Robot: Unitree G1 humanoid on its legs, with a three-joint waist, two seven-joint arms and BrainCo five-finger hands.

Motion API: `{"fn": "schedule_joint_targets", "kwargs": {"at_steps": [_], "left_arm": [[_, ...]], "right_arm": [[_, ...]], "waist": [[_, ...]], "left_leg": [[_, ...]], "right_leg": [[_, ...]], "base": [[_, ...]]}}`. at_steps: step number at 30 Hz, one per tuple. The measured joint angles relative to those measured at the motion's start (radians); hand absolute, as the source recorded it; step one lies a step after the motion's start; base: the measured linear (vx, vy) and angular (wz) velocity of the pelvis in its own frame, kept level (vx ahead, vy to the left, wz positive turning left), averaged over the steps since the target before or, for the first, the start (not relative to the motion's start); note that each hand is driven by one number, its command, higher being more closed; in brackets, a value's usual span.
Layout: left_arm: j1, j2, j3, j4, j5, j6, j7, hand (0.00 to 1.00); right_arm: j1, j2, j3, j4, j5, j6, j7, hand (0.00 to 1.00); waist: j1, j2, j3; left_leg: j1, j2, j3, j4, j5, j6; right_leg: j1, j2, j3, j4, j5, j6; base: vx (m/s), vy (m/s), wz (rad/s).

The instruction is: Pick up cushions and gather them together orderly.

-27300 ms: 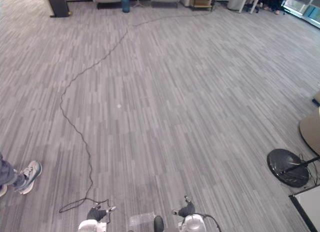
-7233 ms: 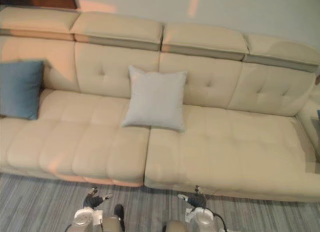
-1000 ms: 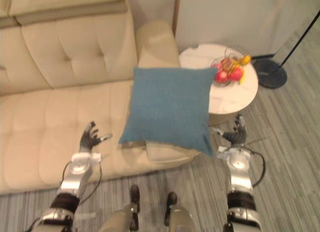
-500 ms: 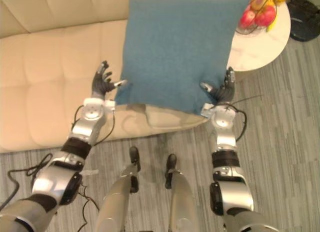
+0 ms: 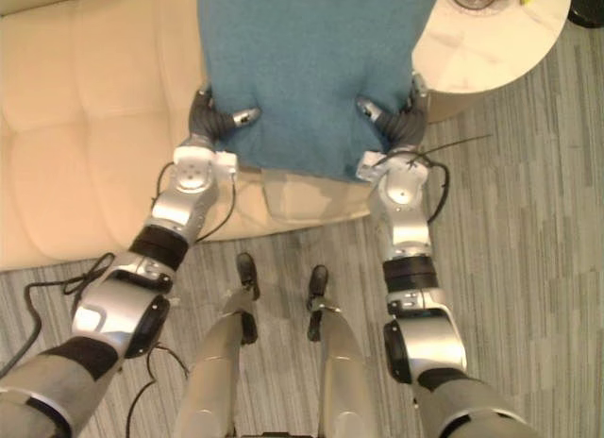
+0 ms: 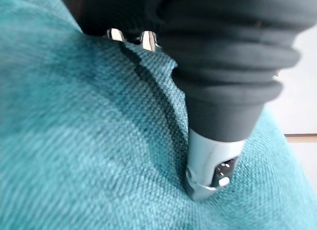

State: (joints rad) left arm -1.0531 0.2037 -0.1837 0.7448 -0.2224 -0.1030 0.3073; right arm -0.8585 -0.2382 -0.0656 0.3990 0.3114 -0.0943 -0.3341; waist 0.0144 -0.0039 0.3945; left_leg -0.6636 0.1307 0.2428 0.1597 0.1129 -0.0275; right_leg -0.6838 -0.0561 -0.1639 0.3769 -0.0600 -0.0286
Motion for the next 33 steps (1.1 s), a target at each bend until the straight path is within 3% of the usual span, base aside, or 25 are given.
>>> {"fn": "schedule_joint_targets", "kwargs": {"at_steps": [8,12,17,19,26,33], "left_arm": [[0.064,-0.002,-0.02,-0.186,-0.066,0.0,0.042,1.0],[0.246,-0.022,-0.073,-0.37,-0.062,-0.001,0.042,1.0],[0.524,-0.131,-0.076,-0.574,-0.06,-0.02,0.042,1.0],[0.589,-0.142,-0.086,-0.614,-0.057,-0.02,0.041,1.0],[0.967,-0.148,-0.15,-0.74,-0.054,-0.026,0.031,1.0],[1.157,-0.133,-0.167,-0.777,-0.054,-0.037,-0.012,1.0]], "right_arm": [[0.112,0.019,0.034,-0.164,0.045,-0.026,-0.002,1.0],[0.332,0.053,0.035,-0.324,0.043,-0.046,-0.002,1.0],[0.584,0.108,0.04,-0.514,-0.032,-0.065,0.005,1.0],[0.644,0.127,0.041,-0.549,-0.051,-0.066,0.015,1.0],[0.929,0.183,0.096,-0.584,-0.164,-0.076,0.084,1.0],[1.059,0.185,0.124,-0.574,-0.235,-0.077,0.12,1.0]], "waist": [[0.001,-0.001,0.001],[-0.002,-0.001,0.0],[-0.006,0.0,-0.004],[-0.007,0.0,-0.009],[-0.007,0.003,-0.176],[-0.007,0.001,-0.245]], "left_leg": [[0.058,0.001,0.014,0.002,-0.004,-0.006],[0.159,-0.004,0.019,-0.002,-0.03,-0.018],[0.247,-0.021,0.022,0.0,-0.066,-0.019],[0.273,-0.025,0.021,0.001,-0.074,-0.02],[0.42,-0.067,-0.008,-0.104,-0.063,-0.009],[0.539,-0.097,-0.045,-0.157,-0.059,-0.005]], "right_leg": [[0.054,0.0,0.011,-0.001,-0.001,0.002],[0.153,-0.007,0.009,0.007,-0.032,0.021],[0.247,-0.03,-0.006,0.019,-0.071,0.025],[0.277,-0.035,-0.014,0.017,-0.078,0.029],[0.428,-0.052,-0.042,-0.06,-0.102,0.042],[0.572,-0.061,-0.059,-0.136,-0.108,0.054]], "base": [[0.03,-0.023,-0.02],[0.06,-0.017,0.08],[0.03,0.001,0.11],[0.05,0.017,0.17],[0.12,0.026,0.15],[0.12,0.036,0.14]]}}
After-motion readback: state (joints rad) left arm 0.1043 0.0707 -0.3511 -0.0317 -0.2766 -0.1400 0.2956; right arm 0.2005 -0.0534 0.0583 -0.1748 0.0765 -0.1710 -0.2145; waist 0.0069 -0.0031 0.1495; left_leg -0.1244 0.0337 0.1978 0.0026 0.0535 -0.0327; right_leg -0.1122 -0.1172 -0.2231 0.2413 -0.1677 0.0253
